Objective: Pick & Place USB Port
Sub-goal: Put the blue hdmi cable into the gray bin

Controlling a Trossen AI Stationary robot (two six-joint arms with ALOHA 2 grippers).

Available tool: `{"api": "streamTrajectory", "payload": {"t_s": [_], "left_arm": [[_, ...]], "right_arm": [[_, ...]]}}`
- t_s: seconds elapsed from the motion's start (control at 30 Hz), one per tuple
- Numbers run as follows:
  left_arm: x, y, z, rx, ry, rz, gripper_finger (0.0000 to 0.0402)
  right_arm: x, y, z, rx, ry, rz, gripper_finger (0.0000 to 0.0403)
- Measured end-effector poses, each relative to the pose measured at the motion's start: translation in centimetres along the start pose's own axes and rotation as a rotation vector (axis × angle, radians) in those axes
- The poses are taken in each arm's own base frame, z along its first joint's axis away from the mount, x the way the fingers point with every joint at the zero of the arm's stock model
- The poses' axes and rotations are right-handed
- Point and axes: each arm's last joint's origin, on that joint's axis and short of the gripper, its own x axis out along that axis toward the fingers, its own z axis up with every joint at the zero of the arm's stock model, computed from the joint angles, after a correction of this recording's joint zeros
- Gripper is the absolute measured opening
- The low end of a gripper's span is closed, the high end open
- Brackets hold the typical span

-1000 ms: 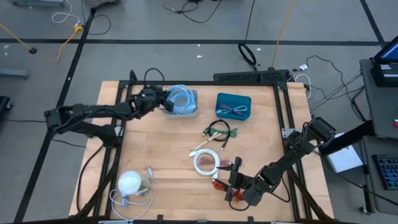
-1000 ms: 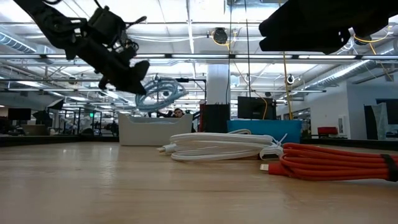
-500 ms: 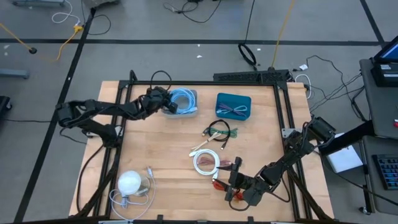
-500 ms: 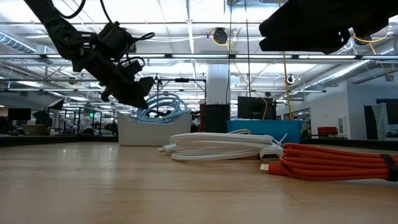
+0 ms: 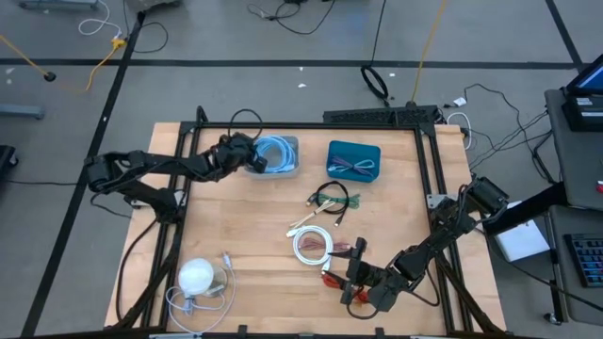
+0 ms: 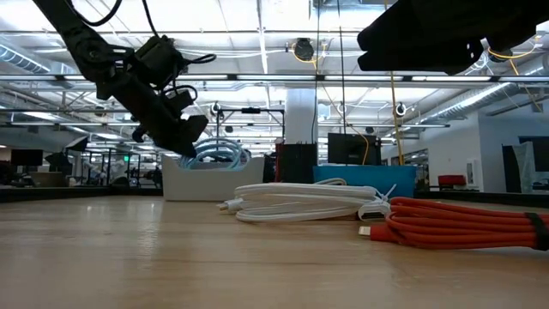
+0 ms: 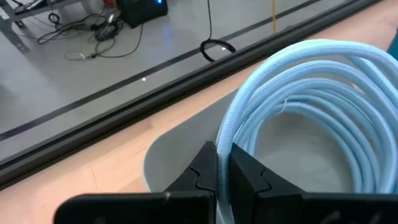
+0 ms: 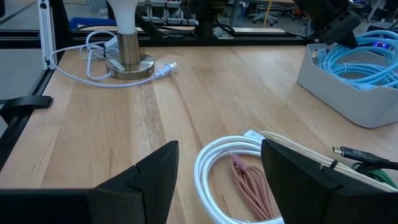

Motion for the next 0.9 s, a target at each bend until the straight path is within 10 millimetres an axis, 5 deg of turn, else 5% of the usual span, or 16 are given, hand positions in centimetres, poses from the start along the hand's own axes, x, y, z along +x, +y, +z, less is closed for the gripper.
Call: {"api": "streamTrajectory", "payload": {"t_s": [0.53, 0.9], "left_arm": [[-0.01, -0.34, 0.09, 0.043, 0.008, -0.112, 0.0015], [-0.02, -0.37, 0.1, 0.042, 0.008, -0.121, 0.0167]], "right_arm": [[0.01, 0.01, 0.0, 0.001, 0.0, 0.0, 0.0224], [0.01, 0.01, 0.0, -0.001, 0.0, -0.001, 0.0224]]}}
